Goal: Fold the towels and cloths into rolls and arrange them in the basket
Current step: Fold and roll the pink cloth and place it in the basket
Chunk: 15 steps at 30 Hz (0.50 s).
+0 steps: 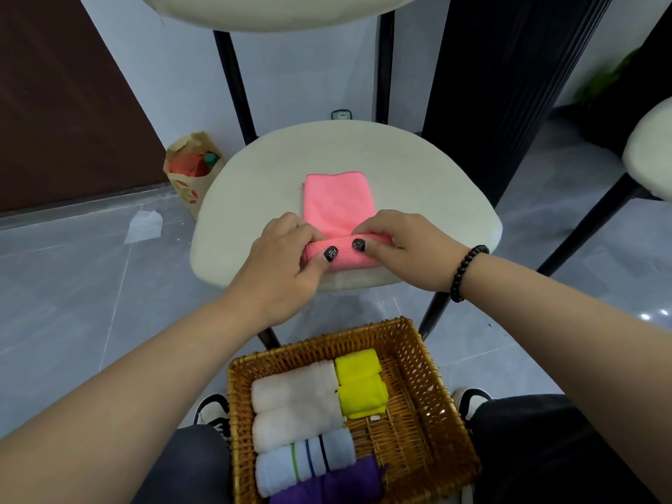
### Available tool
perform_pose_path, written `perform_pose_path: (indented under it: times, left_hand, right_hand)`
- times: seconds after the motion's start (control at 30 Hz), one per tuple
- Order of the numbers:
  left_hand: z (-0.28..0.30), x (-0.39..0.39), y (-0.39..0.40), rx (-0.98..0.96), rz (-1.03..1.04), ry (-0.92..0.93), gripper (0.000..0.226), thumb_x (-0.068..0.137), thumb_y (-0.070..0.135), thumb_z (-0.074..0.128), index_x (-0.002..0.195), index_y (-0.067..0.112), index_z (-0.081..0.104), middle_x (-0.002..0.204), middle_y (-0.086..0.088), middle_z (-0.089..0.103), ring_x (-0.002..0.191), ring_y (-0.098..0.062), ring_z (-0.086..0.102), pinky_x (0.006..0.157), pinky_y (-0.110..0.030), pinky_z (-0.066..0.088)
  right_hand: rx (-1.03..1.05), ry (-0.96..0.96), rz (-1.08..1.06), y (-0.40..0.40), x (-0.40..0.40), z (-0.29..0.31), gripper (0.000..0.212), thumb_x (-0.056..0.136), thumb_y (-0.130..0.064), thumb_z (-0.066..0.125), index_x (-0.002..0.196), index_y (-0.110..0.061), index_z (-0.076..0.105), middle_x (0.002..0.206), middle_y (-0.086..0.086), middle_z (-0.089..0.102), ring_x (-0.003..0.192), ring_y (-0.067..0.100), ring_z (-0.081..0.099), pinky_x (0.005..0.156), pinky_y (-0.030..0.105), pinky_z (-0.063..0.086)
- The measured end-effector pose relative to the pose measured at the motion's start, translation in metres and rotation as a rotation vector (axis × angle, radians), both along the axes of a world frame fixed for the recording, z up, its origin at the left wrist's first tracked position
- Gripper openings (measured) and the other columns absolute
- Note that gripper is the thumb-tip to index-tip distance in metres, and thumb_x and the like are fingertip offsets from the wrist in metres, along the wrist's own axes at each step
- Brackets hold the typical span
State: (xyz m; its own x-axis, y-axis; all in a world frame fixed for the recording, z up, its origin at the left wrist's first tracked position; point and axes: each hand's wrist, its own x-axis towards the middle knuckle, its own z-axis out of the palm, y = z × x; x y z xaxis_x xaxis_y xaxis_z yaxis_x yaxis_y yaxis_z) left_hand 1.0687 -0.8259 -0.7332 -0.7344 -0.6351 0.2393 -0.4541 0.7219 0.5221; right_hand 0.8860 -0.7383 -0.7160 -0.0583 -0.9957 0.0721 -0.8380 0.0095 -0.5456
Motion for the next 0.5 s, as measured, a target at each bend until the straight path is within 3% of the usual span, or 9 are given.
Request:
perform_pose_path:
  times: [0.13, 0.23, 0.4, 0.5]
  left_hand:
    - [0.001, -0.003, -0.001, 0.007, 0.026, -0.014, 0.01, 0.095, 0.031, 0.052, 0.1, 0.022, 0.054, 0.092, 0.008, 0.047, 0.09, -0.012, 0.043, 0.076, -0.027, 0.03]
    - [0.002, -0.008, -0.002, 0.051, 0.069, -0.005, 0.011, 0.097, 0.032, 0.051, 0.1, 0.022, 0.049, 0.086, 0.014, 0.047, 0.08, -0.01, 0.045, 0.066, -0.026, 0.03]
    - [0.006, -0.014, -0.002, 0.14, 0.165, -0.004, 0.017, 0.099, 0.036, 0.048, 0.105, 0.02, 0.046, 0.078, 0.008, 0.049, 0.069, -0.007, 0.047, 0.056, -0.024, 0.031]
    - [0.008, -0.013, 0.0, -0.007, 0.128, -0.034, 0.016, 0.099, 0.033, 0.048, 0.107, 0.02, 0.046, 0.083, 0.007, 0.049, 0.076, -0.016, 0.049, 0.063, -0.032, 0.034]
  right_hand:
    - [-0.08, -0.088, -0.058, -0.001, -0.001, -0.003, 0.018, 0.094, -0.023, 0.055, 0.109, -0.019, 0.063, 0.103, -0.007, 0.059, 0.092, 0.006, 0.051, 0.074, 0.008, 0.036]
    - [-0.201, 0.007, -0.07, 0.002, 0.002, -0.006, 0.019, 0.093, -0.021, 0.056, 0.11, -0.015, 0.062, 0.103, -0.006, 0.054, 0.088, 0.001, 0.046, 0.076, 0.004, 0.033]
    - [-0.216, 0.22, 0.009, 0.006, -0.002, -0.012, 0.043, 0.086, -0.035, 0.058, 0.119, -0.007, 0.062, 0.109, 0.008, 0.055, 0.101, 0.025, 0.051, 0.09, 0.035, 0.043]
    - [-0.16, 0.194, 0.005, 0.004, -0.001, -0.011, 0.039, 0.089, -0.024, 0.062, 0.124, -0.008, 0.059, 0.113, 0.009, 0.054, 0.105, 0.026, 0.05, 0.094, 0.035, 0.041]
